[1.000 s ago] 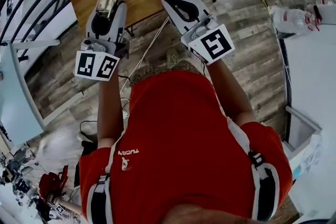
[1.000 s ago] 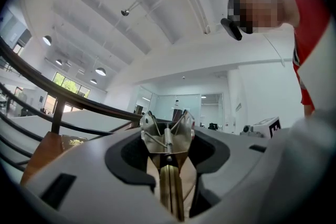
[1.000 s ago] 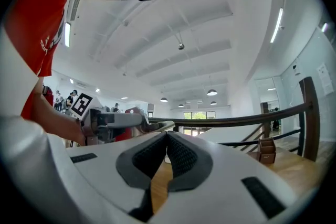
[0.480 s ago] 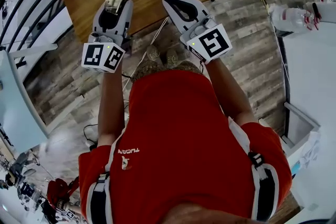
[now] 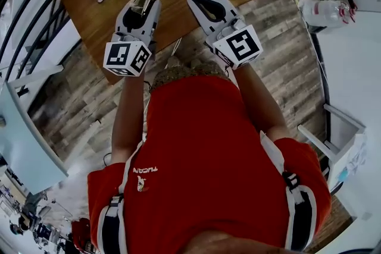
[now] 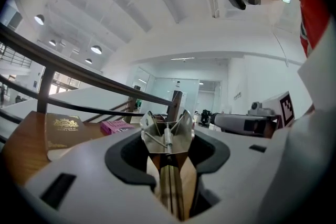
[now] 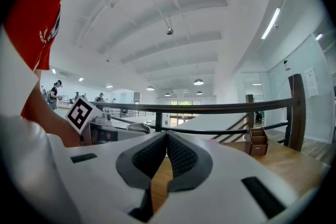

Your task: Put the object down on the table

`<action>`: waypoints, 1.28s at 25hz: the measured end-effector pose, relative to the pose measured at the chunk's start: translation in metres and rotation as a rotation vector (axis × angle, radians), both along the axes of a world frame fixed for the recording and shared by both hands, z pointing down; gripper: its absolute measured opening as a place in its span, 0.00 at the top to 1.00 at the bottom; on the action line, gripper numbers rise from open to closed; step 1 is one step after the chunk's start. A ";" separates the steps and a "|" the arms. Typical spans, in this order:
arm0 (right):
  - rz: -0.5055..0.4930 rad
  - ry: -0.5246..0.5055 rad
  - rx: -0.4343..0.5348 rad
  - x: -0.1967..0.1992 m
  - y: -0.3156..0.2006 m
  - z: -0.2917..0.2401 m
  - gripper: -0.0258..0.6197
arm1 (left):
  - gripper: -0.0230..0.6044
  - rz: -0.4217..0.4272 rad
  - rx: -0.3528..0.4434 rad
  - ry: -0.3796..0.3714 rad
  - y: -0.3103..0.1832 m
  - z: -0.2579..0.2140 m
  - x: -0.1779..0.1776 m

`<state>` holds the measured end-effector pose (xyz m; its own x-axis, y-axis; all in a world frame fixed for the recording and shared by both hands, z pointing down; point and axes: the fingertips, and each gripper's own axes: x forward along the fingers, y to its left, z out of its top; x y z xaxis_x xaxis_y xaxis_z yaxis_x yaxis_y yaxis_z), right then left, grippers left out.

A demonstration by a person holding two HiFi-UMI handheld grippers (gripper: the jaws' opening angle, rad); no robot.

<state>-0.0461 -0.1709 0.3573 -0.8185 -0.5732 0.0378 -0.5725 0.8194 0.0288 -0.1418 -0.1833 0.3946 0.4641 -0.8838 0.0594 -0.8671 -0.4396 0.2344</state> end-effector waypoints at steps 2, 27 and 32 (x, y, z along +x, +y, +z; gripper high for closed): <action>0.019 0.014 -0.010 -0.003 -0.006 0.008 0.92 | 0.66 0.011 -0.015 -0.002 -0.006 0.007 -0.001; -0.038 0.055 -0.081 -0.005 -0.058 0.039 0.92 | 0.66 -0.059 -0.333 -0.125 -0.077 0.116 -0.001; -0.048 0.054 -0.088 -0.005 -0.063 0.042 0.92 | 0.66 -0.061 -0.391 -0.152 -0.080 0.133 -0.003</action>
<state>-0.0515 -0.2342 0.3988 -0.8405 -0.5257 0.1315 -0.5319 0.8467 -0.0150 -0.1448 -0.2631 0.5279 0.3716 -0.8069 0.4592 -0.9263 -0.2894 0.2411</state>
